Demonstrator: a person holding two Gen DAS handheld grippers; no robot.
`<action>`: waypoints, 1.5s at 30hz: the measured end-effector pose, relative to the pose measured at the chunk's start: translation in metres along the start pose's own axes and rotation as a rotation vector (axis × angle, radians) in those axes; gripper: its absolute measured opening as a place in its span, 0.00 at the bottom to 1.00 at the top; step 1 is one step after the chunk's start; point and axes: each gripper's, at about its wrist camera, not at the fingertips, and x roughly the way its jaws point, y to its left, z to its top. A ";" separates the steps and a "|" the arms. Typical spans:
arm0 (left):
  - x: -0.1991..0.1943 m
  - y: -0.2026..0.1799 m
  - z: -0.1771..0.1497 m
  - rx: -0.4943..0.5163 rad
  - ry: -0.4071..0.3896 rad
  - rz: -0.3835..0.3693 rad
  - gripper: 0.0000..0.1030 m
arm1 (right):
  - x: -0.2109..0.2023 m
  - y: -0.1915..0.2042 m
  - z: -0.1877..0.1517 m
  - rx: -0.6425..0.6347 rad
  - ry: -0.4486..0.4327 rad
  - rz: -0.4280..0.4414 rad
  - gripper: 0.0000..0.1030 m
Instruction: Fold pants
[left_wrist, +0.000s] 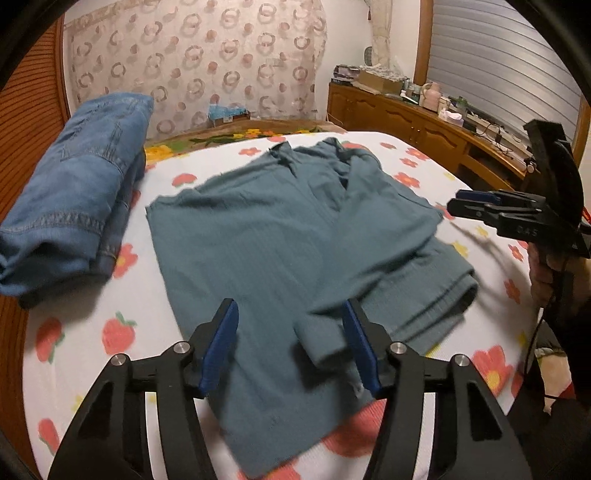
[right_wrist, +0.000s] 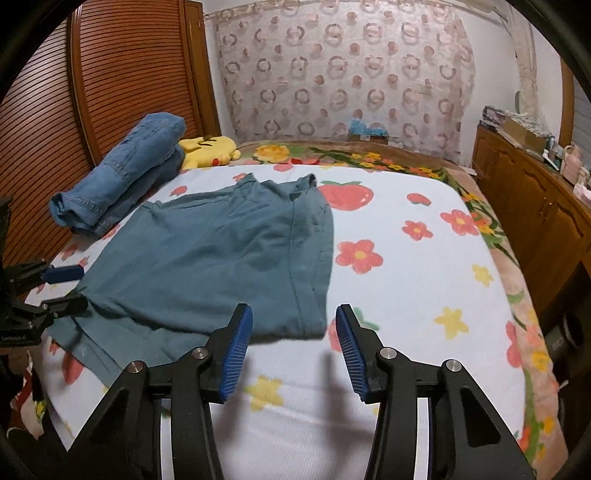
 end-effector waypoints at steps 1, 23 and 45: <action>0.000 -0.002 -0.003 -0.002 0.008 0.000 0.49 | 0.000 0.000 -0.001 0.002 0.001 0.003 0.43; 0.007 -0.005 -0.015 -0.027 0.035 -0.019 0.30 | 0.026 0.011 -0.001 -0.047 0.096 -0.072 0.25; -0.069 -0.010 0.003 -0.027 -0.138 -0.059 0.08 | -0.013 0.037 0.049 -0.161 -0.064 -0.004 0.04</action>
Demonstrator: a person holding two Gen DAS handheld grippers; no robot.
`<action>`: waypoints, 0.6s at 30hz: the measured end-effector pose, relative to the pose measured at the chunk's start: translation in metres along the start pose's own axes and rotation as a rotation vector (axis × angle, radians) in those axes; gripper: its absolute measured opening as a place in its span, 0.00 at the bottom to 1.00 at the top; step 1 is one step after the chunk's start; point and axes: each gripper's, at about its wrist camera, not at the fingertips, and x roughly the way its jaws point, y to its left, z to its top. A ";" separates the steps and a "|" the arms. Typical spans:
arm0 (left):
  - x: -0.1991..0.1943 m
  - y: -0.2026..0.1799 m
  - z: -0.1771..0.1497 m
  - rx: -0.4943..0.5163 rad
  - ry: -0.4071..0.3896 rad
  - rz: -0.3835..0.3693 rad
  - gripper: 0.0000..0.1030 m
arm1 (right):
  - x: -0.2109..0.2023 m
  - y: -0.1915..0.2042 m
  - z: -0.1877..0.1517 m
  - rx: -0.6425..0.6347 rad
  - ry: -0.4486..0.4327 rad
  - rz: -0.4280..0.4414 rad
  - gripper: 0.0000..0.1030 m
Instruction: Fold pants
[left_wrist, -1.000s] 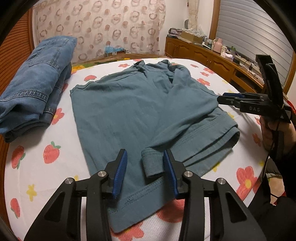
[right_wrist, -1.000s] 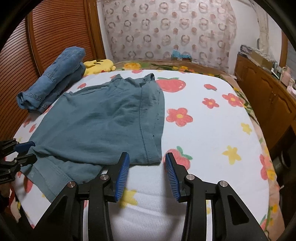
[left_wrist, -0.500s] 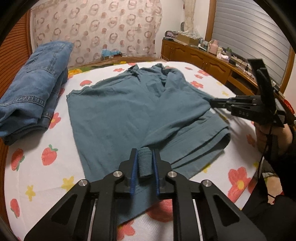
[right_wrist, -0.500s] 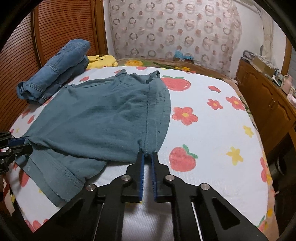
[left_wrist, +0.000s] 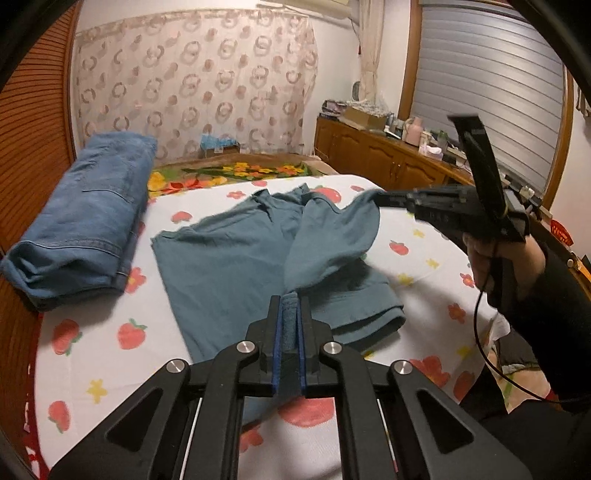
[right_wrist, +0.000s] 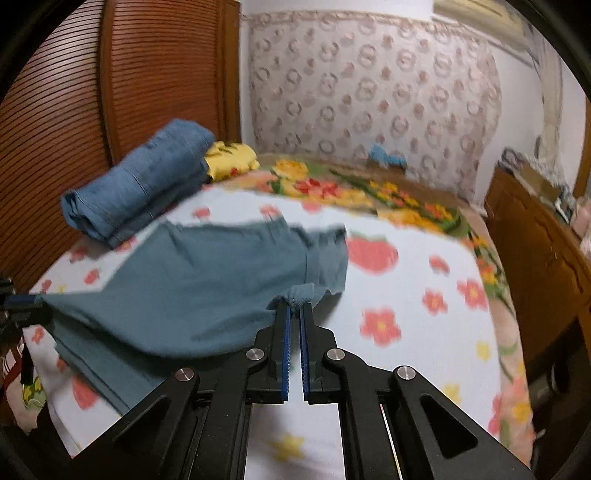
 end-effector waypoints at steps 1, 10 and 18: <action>-0.003 0.003 -0.001 -0.007 -0.001 0.009 0.08 | -0.001 0.003 0.006 -0.011 -0.012 0.001 0.04; -0.001 0.029 -0.034 -0.096 0.067 0.028 0.08 | 0.018 0.031 0.027 -0.083 -0.024 0.078 0.04; 0.016 0.040 -0.053 -0.146 0.123 0.038 0.08 | 0.038 0.027 0.034 -0.079 0.005 0.127 0.04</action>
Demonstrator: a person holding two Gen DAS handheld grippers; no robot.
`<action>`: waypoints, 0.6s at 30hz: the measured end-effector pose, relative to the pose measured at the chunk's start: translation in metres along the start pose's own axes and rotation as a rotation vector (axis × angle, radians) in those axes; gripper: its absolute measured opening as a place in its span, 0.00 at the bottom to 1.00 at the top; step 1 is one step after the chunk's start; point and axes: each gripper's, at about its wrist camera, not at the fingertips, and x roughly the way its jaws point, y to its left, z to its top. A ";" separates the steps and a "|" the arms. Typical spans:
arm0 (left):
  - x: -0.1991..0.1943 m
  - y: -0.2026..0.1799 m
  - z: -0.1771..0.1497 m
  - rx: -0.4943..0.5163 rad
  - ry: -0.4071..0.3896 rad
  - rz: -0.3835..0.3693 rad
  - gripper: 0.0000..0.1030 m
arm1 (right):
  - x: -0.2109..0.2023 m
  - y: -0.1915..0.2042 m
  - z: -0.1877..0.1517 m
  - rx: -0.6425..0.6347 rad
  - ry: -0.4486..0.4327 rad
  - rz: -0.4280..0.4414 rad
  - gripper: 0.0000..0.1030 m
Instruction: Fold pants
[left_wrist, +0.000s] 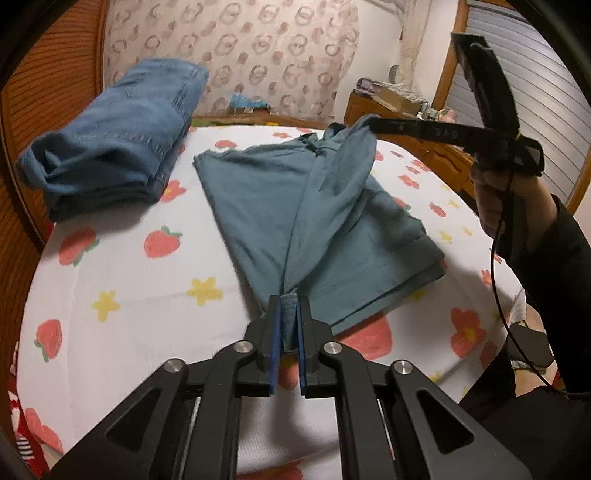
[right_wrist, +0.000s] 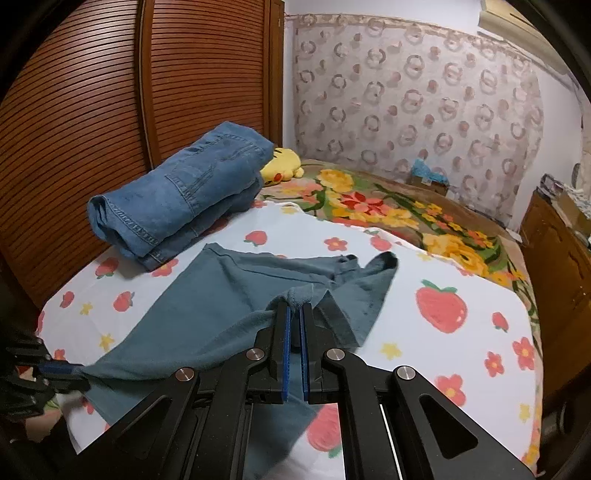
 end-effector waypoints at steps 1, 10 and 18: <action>-0.001 0.000 0.000 -0.006 -0.002 -0.002 0.10 | 0.002 0.000 0.003 -0.005 -0.002 0.005 0.04; -0.011 0.024 0.005 0.002 -0.034 0.074 0.49 | 0.023 0.007 0.017 -0.020 -0.012 0.101 0.04; -0.016 0.056 0.010 -0.023 -0.063 0.126 0.74 | 0.053 0.012 0.041 -0.058 -0.007 0.144 0.04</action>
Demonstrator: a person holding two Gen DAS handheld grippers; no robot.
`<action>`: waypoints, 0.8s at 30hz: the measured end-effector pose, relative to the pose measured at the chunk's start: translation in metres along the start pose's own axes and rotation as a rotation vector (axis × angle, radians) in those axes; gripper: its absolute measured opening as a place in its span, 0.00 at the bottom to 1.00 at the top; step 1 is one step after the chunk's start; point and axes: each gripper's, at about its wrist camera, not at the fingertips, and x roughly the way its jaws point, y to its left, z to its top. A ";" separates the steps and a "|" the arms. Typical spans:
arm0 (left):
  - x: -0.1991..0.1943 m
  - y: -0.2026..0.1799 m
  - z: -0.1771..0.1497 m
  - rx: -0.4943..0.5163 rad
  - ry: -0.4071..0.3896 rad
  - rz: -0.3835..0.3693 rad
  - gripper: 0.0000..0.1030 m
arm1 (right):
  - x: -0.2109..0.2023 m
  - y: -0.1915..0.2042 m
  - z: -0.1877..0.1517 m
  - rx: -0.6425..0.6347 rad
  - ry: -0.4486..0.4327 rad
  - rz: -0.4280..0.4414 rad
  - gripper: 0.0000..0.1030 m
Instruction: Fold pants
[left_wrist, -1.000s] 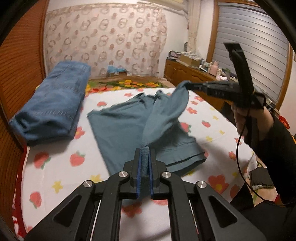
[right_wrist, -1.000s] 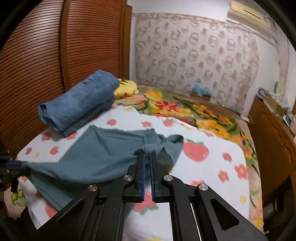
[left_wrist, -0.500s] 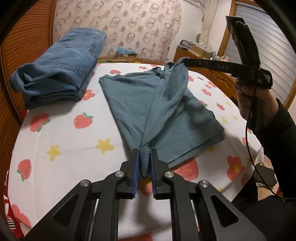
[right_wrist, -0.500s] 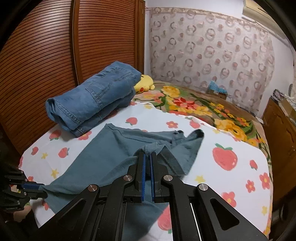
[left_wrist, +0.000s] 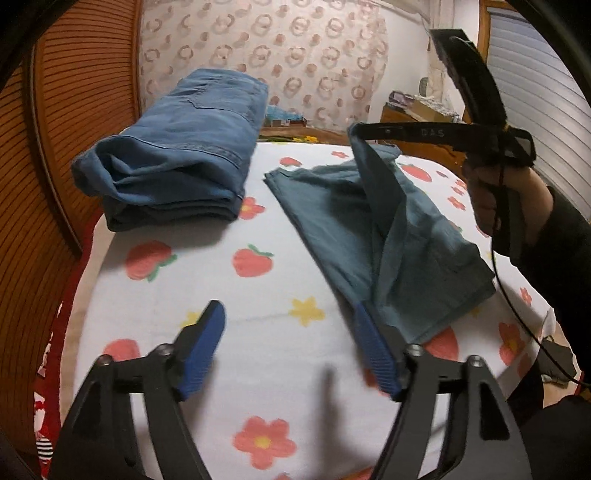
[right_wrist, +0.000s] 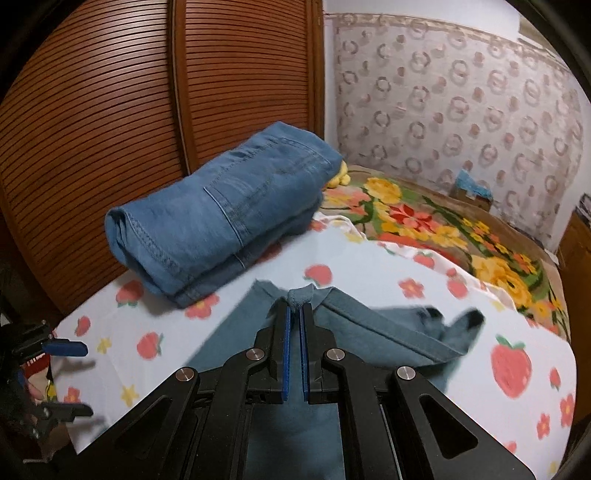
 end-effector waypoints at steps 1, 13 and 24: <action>0.000 0.002 0.001 -0.001 -0.006 0.003 0.74 | 0.003 0.000 0.004 -0.003 -0.001 0.006 0.04; -0.003 0.019 0.009 -0.030 -0.044 0.057 0.74 | 0.052 0.011 0.025 -0.069 0.063 0.033 0.04; 0.010 0.005 0.018 -0.011 -0.030 0.051 0.74 | 0.022 -0.017 0.008 -0.024 0.057 -0.005 0.33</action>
